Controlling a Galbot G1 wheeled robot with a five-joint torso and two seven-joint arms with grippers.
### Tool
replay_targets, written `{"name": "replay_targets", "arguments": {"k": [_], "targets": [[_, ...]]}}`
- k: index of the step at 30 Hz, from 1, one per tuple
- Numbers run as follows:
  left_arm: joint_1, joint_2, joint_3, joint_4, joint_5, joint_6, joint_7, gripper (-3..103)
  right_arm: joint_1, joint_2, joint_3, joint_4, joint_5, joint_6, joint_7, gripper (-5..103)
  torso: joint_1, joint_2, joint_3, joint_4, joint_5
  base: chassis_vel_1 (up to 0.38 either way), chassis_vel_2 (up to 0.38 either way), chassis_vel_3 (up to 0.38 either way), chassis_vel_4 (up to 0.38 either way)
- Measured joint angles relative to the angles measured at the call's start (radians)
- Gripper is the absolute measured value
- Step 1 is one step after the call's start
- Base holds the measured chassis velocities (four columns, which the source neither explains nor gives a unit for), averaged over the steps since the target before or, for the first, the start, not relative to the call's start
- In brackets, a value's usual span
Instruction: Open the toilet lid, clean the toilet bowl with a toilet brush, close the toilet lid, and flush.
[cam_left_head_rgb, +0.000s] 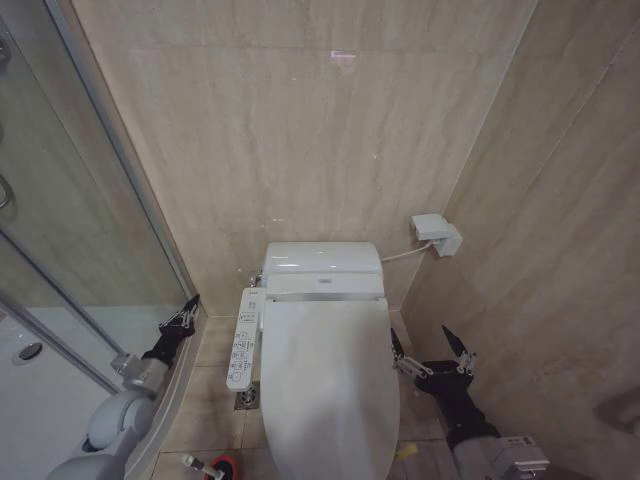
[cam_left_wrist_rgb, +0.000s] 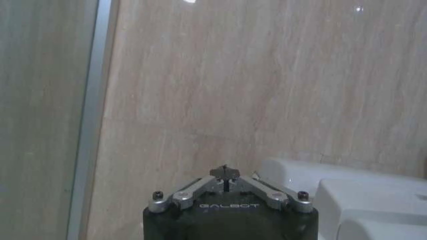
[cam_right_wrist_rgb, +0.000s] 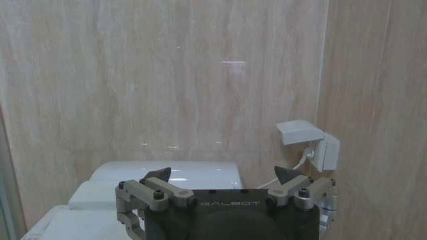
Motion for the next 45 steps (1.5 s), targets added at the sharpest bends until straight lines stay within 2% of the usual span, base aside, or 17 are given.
{"name": "replay_targets", "arguments": {"k": [10, 19, 35, 45], "targets": [[-0.122, 0.068, 0.087, 0.104, -0.016, -0.029, 0.041, 0, 0.0, 0.0, 0.0, 0.0, 0.0, 0.0, 0.0, 100, 0.0, 0.0, 0.0, 0.0, 0.0, 0.0, 0.0, 0.0, 0.0], [-0.214, 0.06, 0.157, 0.189, -0.048, -0.048, 0.071, 0, 0.0, 0.0, 0.0, 0.0, 0.0, 0.0, 0.0, 100, 0.0, 0.0, 0.0, 0.0, -0.0001, 0.0, 0.0, 0.0, 0.0], [-0.429, 0.087, 0.348, 0.426, -0.111, -0.107, 0.22, 0, 0.0, 0.0, 0.0, 0.0, 0.0, 0.0, 0.0, 100, 0.0, 0.0, 0.0, 0.0, 0.0, 0.0, 0.0, 0.0, 0.0], [-0.582, 0.053, 0.482, 0.604, -0.129, -0.16, 0.305, 0, 0.0, 0.0, 0.0, 0.0, 0.0, 0.0, 0.0, 100, 0.0, 0.0, 0.0, 0.0, -0.0001, 0.0, 0.0, 0.0, 0.0]]}}
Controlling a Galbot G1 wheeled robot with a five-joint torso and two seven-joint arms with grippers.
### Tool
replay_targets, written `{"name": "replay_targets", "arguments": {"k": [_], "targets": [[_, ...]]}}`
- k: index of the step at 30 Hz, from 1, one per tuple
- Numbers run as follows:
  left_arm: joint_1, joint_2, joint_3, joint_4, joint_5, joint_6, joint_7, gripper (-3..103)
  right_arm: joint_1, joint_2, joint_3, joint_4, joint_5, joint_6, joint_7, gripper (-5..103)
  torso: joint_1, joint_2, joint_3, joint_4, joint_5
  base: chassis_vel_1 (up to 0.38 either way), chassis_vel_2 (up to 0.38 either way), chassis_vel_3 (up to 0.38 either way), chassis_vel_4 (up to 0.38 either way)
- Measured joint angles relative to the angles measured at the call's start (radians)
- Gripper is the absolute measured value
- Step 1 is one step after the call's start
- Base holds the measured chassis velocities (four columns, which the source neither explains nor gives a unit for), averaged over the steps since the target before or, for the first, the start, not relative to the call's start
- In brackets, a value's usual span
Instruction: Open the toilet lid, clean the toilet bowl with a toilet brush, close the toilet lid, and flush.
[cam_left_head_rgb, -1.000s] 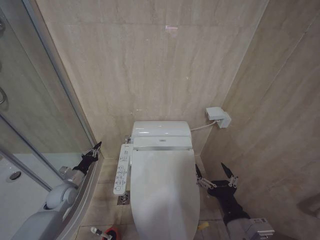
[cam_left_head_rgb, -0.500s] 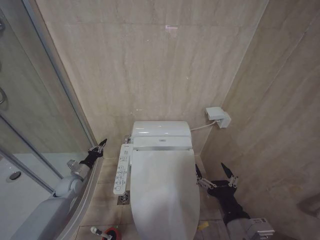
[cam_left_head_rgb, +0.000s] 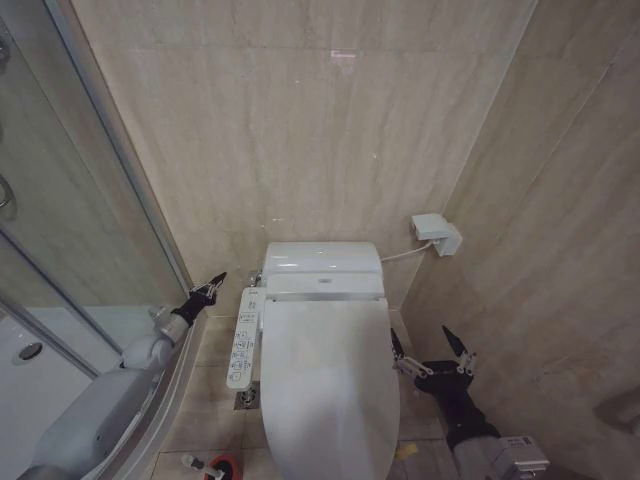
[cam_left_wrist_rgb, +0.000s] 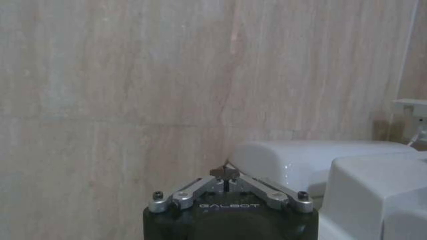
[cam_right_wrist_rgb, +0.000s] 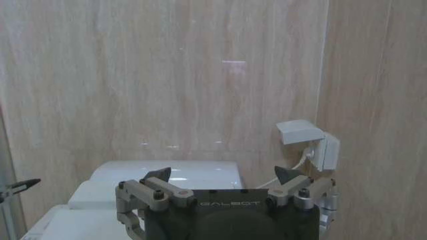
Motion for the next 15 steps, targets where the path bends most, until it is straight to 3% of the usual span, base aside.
{"name": "replay_targets", "arguments": {"k": [15], "targets": [[-0.128, -0.069, 0.098, 0.18, 0.003, -0.034, 0.121, 0, 0.0, 0.0, 0.0, 0.0, 0.0, 0.0, 0.0, 100, 0.0, 0.0, 0.0, -0.0001, 0.0, 0.0, 0.0, 0.0, 0.0]]}}
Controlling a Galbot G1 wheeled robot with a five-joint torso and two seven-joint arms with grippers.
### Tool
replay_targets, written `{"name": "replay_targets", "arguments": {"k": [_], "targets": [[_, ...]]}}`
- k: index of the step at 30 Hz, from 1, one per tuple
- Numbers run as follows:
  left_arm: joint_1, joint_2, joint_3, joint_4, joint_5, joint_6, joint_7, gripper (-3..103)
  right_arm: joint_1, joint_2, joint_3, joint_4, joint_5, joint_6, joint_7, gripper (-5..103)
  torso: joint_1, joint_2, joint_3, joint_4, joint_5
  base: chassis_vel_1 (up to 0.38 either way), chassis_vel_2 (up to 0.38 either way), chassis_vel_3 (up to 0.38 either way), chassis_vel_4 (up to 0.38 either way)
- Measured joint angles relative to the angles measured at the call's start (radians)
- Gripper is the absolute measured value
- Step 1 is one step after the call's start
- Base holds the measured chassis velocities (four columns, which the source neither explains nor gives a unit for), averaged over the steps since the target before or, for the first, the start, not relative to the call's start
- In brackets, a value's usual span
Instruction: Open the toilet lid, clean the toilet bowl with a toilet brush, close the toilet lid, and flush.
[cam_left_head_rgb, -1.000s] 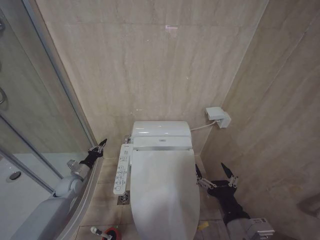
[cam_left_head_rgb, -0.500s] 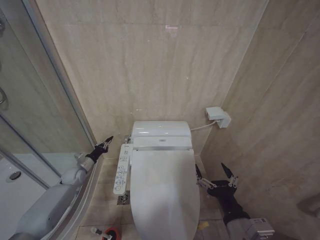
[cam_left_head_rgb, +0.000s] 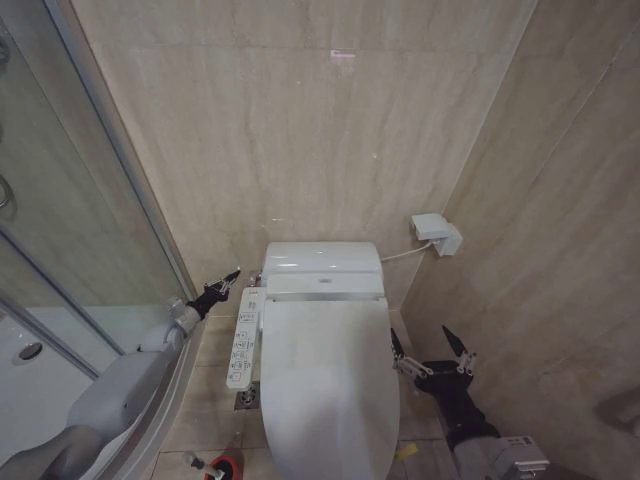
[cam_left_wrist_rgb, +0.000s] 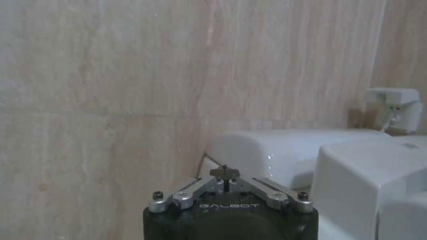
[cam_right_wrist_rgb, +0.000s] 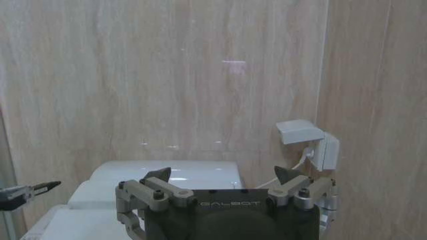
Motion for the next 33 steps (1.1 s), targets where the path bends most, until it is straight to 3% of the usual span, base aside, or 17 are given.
{"name": "replay_targets", "arguments": {"k": [16, 33], "targets": [[-0.112, -0.06, 0.053, 0.213, 0.026, -0.031, 0.176, 0, 0.0, 0.0, 0.0, 0.0, 0.0, 0.0, 0.0, 100, 0.0, 0.0, 0.0, 0.0004, 0.0001, 0.0, 0.0, 0.0, 0.0], [-0.174, -0.114, 0.022, 0.367, 0.095, -0.058, 0.229, 0, 0.0, 0.0, 0.0, 0.0, 0.0, 0.0, 0.0, 100, 0.0, 0.0, 0.0, 0.0001, 0.0001, 0.0, 0.0, 0.0, 0.0]]}}
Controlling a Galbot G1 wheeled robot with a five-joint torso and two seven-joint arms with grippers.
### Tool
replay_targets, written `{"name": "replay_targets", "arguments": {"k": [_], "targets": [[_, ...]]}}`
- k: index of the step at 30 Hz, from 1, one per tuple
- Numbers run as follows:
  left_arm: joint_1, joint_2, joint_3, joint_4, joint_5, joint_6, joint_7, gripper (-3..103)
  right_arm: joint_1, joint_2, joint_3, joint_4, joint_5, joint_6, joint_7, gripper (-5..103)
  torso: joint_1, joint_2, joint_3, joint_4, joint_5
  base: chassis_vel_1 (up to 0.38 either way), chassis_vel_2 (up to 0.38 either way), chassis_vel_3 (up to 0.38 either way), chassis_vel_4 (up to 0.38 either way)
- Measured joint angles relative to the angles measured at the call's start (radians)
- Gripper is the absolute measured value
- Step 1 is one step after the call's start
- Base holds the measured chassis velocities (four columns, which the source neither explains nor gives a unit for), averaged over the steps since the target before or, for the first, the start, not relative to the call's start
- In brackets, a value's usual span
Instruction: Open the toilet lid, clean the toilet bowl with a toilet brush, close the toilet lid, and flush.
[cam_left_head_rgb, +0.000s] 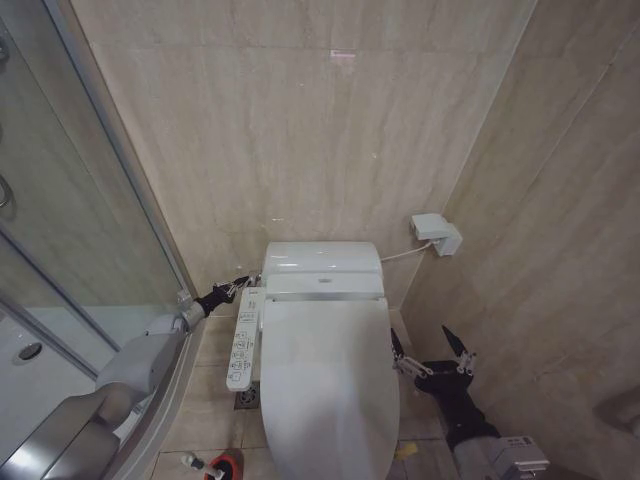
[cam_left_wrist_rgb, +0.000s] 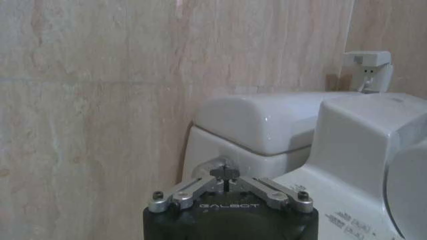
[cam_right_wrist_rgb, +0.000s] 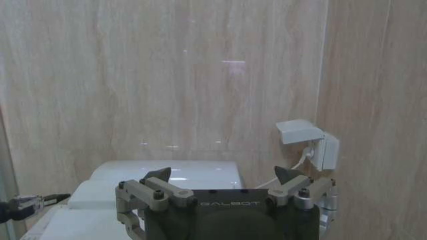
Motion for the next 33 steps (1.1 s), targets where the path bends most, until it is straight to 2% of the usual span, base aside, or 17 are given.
{"name": "replay_targets", "arguments": {"k": [13, 33], "targets": [[-0.027, -0.016, -0.056, 0.079, 0.064, -0.024, 0.068, 0, 0.0, 0.0, 0.0, 0.0, 0.0, 0.0, 0.0, 100, 0.0, 0.0, 0.0, 0.0, -0.0001, 0.0, 0.0, 0.0, 0.0], [-0.062, -0.055, -0.084, 0.163, 0.134, -0.041, 0.102, 0, 0.0, 0.0, 0.0, 0.0, 0.0, 0.0, 0.0, 100, 0.0, 0.0, 0.0, 0.0, 0.0001, 0.0, 0.0, 0.0, 0.0]]}}
